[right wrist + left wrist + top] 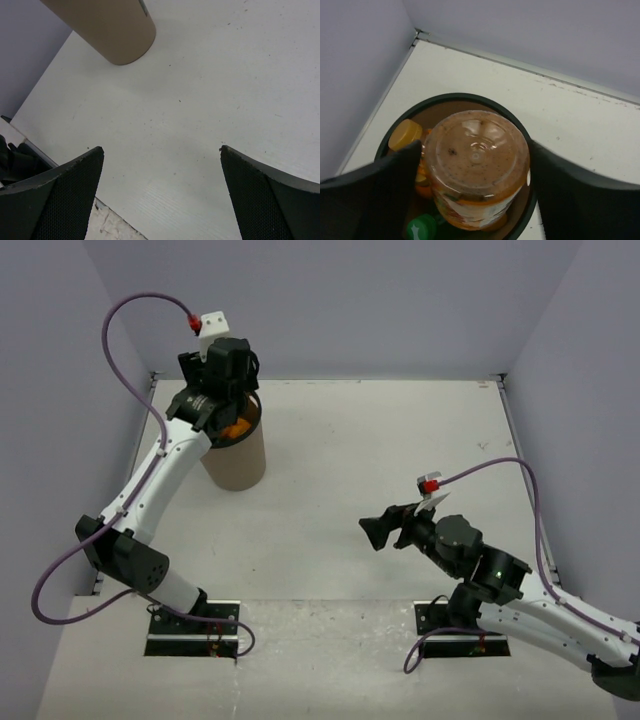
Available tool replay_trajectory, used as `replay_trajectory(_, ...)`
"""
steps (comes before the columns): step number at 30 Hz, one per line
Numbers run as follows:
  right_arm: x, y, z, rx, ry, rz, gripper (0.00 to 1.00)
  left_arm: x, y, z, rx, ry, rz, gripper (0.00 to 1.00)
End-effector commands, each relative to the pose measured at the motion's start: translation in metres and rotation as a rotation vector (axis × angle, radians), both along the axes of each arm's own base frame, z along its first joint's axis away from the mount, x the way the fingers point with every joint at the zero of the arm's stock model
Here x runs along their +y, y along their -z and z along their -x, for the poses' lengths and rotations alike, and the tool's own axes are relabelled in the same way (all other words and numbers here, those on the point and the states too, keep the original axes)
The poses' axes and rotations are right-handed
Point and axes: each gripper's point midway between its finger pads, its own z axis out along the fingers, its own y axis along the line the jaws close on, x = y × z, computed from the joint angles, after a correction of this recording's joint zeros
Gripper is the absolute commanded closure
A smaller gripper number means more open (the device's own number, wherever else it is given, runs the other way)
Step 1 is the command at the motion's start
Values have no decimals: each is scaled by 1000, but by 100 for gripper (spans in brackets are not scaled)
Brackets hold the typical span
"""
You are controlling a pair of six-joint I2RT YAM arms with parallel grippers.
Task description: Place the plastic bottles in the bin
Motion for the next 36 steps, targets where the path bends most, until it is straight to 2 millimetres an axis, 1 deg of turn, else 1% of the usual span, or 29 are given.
replay_trajectory(1,-2,-18,-1,-19,14,-29,1,9,-9,11,-6,-47,26,0)
replay_trajectory(4,-3,-18,0,-16,9,-26,1,10,-10,13,7,-47,26,0)
replay_trajectory(6,-5,-18,2,-9,10,-17,1,11,-20,18,-12,-42,38,0)
replay_trajectory(7,-7,-19,1,-2,24,-18,1,12,-23,20,-19,-39,38,0)
replay_trajectory(8,-8,-24,0,-1,31,-18,1,12,-32,23,-37,-27,50,0)
replay_trajectory(9,-11,-21,1,13,39,0,1,13,-33,27,-29,-21,45,0)
replay_trajectory(10,-17,-32,-2,12,79,-13,1,14,-36,31,-28,-16,48,0)
replay_trajectory(11,-23,-35,-4,20,115,-8,1,15,-43,39,-41,-6,62,0)
replay_trajectory(12,-32,-27,-4,55,158,34,1,17,-36,45,-19,3,57,0)
replay_trajectory(13,-48,-43,-12,29,249,31,1,18,-46,60,-52,36,85,0)
replay_trajectory(14,-59,-42,-13,37,288,73,1,20,-44,69,-55,46,90,0)
replay_trajectory(15,-67,-46,-15,31,323,99,1,22,-22,76,-24,56,81,0)
replay_trajectory(16,-81,-66,-19,-2,390,91,1,29,-31,96,-67,68,102,0)
replay_trajectory(17,-91,-67,-18,-1,414,139,1,33,-27,106,-75,71,106,0)
replay_trajectory(18,-97,-70,-19,-6,438,174,1,37,2,114,-24,71,86,0)
replay_trajectory(19,-104,-89,-20,-24,469,156,1,44,-4,134,-67,82,104,0)
replay_trajectory(20,-120,-94,-20,-33,530,195,1,48,2,142,-76,83,107,0)
replay_trajectory(21,-124,-106,-21,-48,551,196,1,50,27,149,-40,84,97,0)
replay_trajectory(22,-127,-112,-22,-65,559,213,1,53,25,163,-79,107,122,0)
replay_trajectory(24,-133,-126,-25,-116,565,258,1,53,35,174,-94,140,135,0)
replay_trajectory(25,-134,-129,-26,-122,571,273,1,55,46,184,-106,158,141,0)
replay_trajectory(26,-134,-133,-27,-130,571,276,1,56,48,188,-123,162,146,0)
replay_trajectory(27,-136,-143,-26,-144,571,270,1,58,50,192,-133,166,138,0)
replay_trajectory(28,-136,-145,-26,-145,570,262,1,63,57,199,-151,166,133,0)
replay_trajectory(30,-136,-148,-25,-150,566,241,1,73,55,208,-208,134,136,0)
replay_trajectory(31,-139,-150,-24,-158,568,219,1,80,65,208,-205,97,124,0)
replay_trajectory(33,-141,-143,-22,-153,577,215,1,80,62,212,-241,105,139,0)
replay_trajectory(35,-146,-141,-17,-151,574,170,1,80,64,210,-256,110,122,0)
replay_trajectory(36,-147,-135,-16,-145,569,172,1,85,65,209,-256,93,102,0)
